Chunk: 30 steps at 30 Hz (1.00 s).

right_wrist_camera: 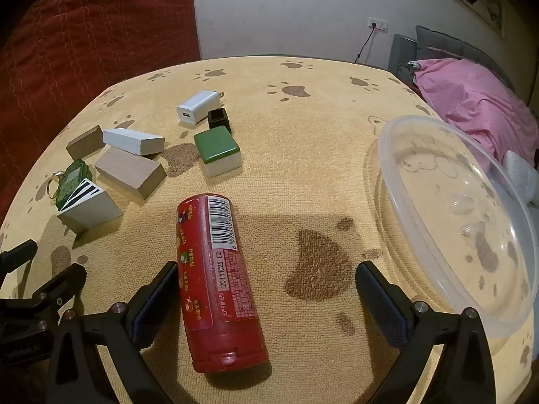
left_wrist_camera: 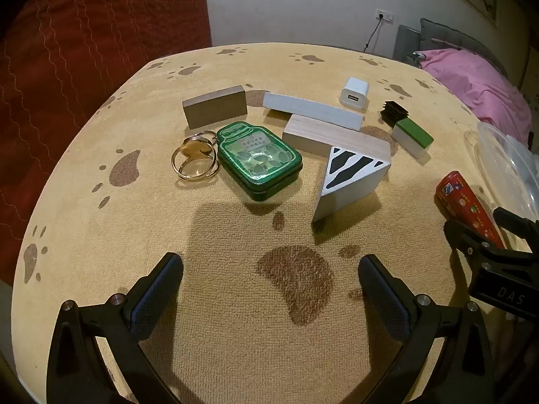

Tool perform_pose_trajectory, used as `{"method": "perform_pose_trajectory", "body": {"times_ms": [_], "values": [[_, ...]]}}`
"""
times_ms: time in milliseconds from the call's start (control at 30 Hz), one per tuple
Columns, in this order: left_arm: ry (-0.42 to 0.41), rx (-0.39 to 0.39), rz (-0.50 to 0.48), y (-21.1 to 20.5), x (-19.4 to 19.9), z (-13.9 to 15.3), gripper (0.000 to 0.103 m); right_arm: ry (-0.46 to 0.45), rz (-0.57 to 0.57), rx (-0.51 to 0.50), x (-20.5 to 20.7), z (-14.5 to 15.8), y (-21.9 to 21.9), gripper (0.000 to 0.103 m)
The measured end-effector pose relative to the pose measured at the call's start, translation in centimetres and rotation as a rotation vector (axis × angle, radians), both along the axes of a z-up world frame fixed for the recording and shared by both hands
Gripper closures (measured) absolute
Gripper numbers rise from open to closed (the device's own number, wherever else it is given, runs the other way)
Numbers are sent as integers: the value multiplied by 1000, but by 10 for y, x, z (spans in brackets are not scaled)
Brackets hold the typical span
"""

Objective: Organize rigid objects

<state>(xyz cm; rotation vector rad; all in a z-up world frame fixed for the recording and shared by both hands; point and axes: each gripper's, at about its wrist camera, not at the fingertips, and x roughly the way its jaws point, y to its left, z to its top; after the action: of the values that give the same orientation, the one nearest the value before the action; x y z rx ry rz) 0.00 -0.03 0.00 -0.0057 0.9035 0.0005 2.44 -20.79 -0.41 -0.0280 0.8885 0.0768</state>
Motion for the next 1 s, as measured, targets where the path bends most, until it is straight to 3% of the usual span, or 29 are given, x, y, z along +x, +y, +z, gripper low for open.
{"method": "perform_pose_trajectory", "body": {"times_ms": [567,1000], "values": [[-2,-4,0,0,0,0,0,1,25,0,-2,0,0,0],[-2,-6,0,0,0,0,0,1,158,75,-4,9,10,0]]}}
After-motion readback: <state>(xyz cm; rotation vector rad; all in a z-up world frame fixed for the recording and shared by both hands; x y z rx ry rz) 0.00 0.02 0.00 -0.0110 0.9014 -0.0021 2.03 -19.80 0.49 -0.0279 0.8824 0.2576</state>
